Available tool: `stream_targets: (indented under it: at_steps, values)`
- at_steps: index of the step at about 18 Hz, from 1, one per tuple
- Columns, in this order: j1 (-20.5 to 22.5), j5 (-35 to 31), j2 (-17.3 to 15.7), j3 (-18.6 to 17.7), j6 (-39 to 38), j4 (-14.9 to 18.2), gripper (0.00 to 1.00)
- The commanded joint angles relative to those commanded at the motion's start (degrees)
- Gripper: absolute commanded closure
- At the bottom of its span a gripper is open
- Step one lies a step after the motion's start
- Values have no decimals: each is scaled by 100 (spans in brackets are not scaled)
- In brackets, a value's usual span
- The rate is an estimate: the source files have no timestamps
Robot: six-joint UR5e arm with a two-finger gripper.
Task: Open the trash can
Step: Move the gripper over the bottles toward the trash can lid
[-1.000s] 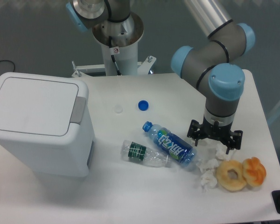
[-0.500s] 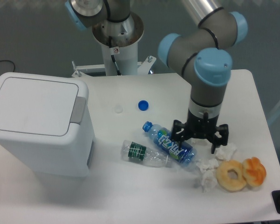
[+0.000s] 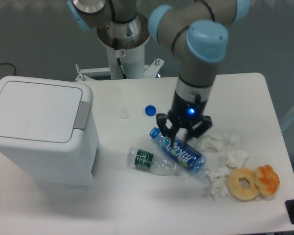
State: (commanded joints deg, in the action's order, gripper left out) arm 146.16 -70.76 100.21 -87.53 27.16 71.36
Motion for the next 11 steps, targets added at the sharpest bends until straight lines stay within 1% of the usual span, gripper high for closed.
stream_targets:
  at_steps: [1, 5, 8, 11]
  values:
    - [-61, 79, -79, -44, -17, 44, 100]
    - [-316, 211, -150, -53, -281, 71, 100]
    - [-457, 396, -352, -53, -325, 114, 100]
    - [-650, 484, -423, -62, -413, 141, 100]
